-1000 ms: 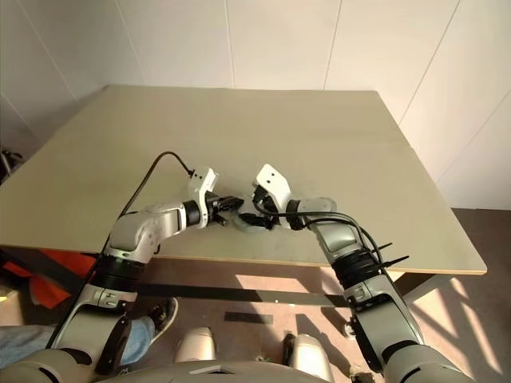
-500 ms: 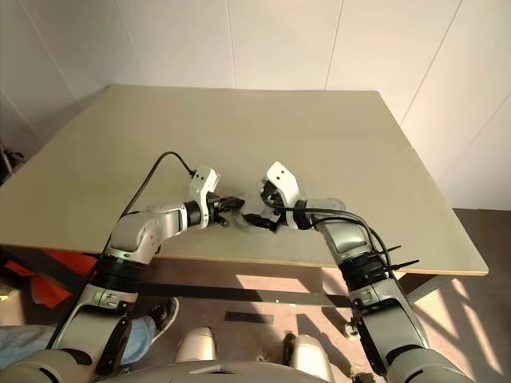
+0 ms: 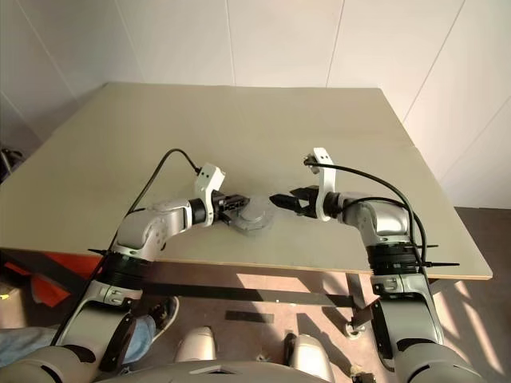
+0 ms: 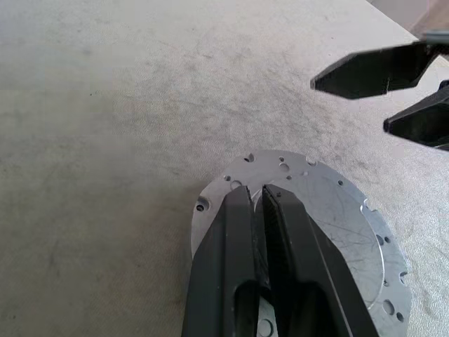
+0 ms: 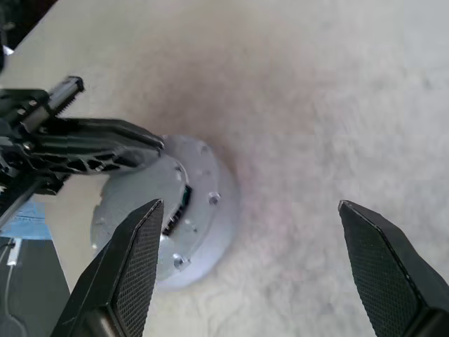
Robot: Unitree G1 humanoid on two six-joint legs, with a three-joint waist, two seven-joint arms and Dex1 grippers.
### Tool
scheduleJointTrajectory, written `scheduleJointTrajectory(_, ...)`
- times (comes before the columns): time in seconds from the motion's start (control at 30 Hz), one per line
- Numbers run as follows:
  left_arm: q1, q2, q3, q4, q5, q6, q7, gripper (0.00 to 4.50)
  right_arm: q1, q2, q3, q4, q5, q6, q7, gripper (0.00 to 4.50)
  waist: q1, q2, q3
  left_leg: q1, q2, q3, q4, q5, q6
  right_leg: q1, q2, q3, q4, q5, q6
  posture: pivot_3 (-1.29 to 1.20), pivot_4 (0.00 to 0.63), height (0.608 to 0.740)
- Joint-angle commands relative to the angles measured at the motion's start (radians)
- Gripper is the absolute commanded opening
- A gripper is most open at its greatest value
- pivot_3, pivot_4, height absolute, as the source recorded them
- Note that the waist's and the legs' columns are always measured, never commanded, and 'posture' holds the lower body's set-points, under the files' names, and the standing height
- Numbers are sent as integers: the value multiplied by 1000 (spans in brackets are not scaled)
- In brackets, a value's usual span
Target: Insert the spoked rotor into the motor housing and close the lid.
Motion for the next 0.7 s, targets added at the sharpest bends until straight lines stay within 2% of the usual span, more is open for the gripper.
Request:
scheduleJointTrajectory(0.03, -7, 6, -16, 22, 17, 5, -5, 291, -7, 3, -72, -19, 71, 94, -25, 4470, 0, 1, 0, 0, 0, 0, 0, 0, 0, 0, 0, 0, 0, 0, 0, 0, 0, 740)
scheduleJointTrajectory(0.37, -10, 12, -19, 31, 26, -8, -13, 291, 58, 104, -178, -143, 229, 380, -113, 4470, 2, 1, 0, 0, 0, 0, 0, 0, -1, 0, 0, 0, 0, 0, 0, 0, 0, 740)
scheduleJointTrajectory(0.7, -8, 12, -13, 30, 34, -16, -13, 291, 1, 202, -265, -72, 239, 414, -229, 4470, 0, 2, -1, 1, 0, 0, -1, 1, -2, 0, 0, 0, 0, -4, 7, 0, 0, 740)
